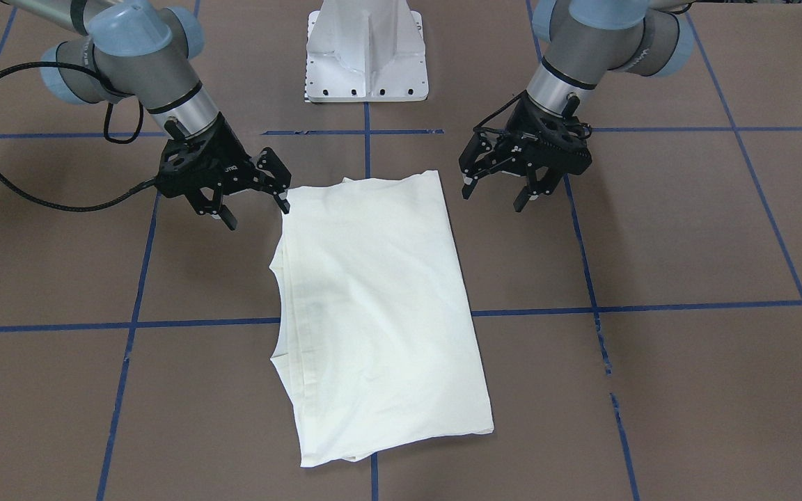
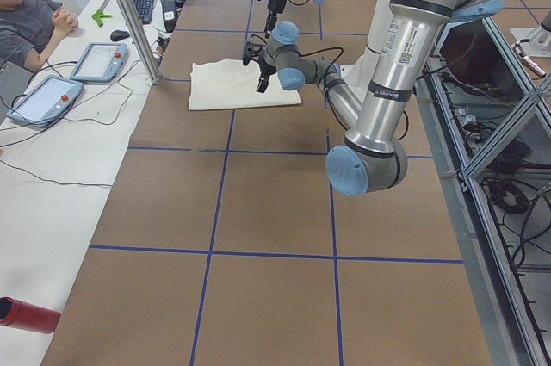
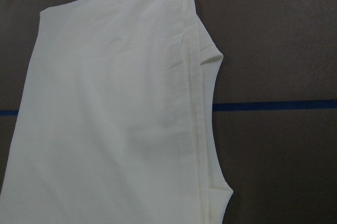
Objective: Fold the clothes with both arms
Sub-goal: 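Move both grippers to the folded shirt's opposite side edges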
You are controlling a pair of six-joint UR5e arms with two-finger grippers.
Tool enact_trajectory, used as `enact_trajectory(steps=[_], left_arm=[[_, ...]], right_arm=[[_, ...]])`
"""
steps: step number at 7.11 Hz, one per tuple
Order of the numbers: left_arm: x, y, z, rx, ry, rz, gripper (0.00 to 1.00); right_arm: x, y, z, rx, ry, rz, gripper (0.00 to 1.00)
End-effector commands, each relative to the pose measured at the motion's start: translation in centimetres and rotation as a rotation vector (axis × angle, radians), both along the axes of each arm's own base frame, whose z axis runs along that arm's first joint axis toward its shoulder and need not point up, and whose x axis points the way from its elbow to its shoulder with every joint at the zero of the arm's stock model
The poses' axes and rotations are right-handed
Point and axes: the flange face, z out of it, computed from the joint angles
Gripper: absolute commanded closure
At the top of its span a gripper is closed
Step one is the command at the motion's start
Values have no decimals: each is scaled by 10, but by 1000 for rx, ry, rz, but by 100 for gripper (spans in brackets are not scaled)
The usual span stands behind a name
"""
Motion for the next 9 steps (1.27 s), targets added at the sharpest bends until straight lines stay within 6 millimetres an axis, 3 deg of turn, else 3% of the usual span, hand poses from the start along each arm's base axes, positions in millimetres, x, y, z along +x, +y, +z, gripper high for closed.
enact_trajectory(steps=[1,2,5,7,9], left_arm=[[24,48,26,-219,171,-108,25],[47,77,41,-249,188,-147,24],[95,133,46,-329,208,-168,23],[107,138,58,-366,196,-187,30],[119,146,68,-381,181,-189,30]], right_arm=[[12,-1,17,-147,-82,106,0],[13,-2,17,-151,-86,113,0],[13,-3,17,-148,-85,127,0],[13,-3,18,-147,-83,131,0],[13,-4,18,-146,-83,134,0]])
